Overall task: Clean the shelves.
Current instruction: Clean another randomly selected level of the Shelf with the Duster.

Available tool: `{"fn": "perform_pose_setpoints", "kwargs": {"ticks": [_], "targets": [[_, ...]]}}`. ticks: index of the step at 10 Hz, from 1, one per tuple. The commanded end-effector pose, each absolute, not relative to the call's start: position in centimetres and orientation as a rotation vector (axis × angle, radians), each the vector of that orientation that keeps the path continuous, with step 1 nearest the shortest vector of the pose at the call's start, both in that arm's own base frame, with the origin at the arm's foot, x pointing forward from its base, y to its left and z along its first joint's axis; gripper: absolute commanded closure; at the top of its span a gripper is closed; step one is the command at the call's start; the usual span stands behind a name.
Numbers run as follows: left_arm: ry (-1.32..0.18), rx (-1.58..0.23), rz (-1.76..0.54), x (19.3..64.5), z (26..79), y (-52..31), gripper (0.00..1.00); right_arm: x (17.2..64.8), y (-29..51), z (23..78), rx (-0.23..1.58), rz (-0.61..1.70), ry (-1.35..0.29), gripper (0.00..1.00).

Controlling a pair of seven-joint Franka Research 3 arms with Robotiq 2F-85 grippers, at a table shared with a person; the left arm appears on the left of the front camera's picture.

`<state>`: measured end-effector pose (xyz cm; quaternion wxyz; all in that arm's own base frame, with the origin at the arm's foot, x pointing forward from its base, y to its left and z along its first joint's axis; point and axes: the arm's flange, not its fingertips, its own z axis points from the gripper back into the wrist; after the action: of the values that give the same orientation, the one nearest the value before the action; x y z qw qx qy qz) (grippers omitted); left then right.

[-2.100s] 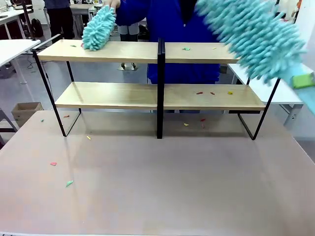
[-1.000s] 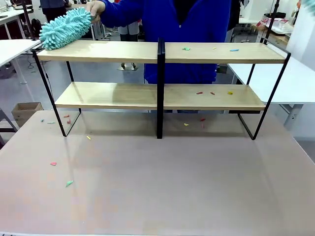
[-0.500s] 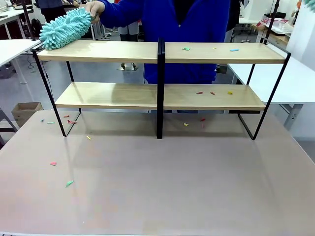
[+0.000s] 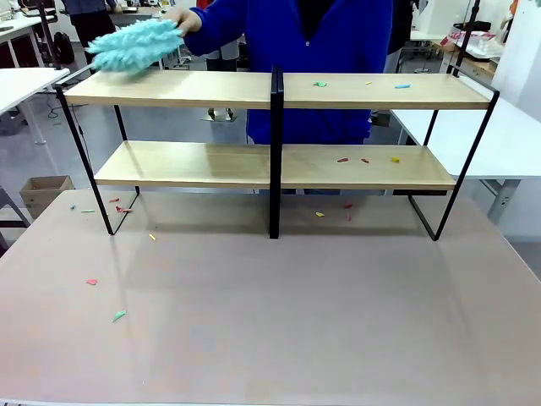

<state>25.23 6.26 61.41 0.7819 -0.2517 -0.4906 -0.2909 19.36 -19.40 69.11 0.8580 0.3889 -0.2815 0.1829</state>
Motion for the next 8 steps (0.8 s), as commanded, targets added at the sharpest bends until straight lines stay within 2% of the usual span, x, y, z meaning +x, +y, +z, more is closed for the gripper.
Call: {"fn": "perform_pose_setpoints", "kwargs": {"ticks": [1,5,6,8], "targets": [[-1.056,-0.543,-0.628,25.3,61.4,6.3,0.0,19.5,-19.4,69.3,0.833,0.403,-0.613,0.88],[-1.056,-0.543,-0.628,25.3,61.4,6.3,0.0,19.6,-19.4,69.0,0.819,0.383,-0.588,0.88],[-1.056,-0.543,-0.628,25.3,61.4,6.3,0.0,19.4,-18.9,69.6,0.732,0.368,-0.552,0.88],[-1.056,-0.543,-0.628,25.3,61.4,6.3,0.0,23.4,-12.5,72.0,0.62,0.52,-0.496,0.88]]}}
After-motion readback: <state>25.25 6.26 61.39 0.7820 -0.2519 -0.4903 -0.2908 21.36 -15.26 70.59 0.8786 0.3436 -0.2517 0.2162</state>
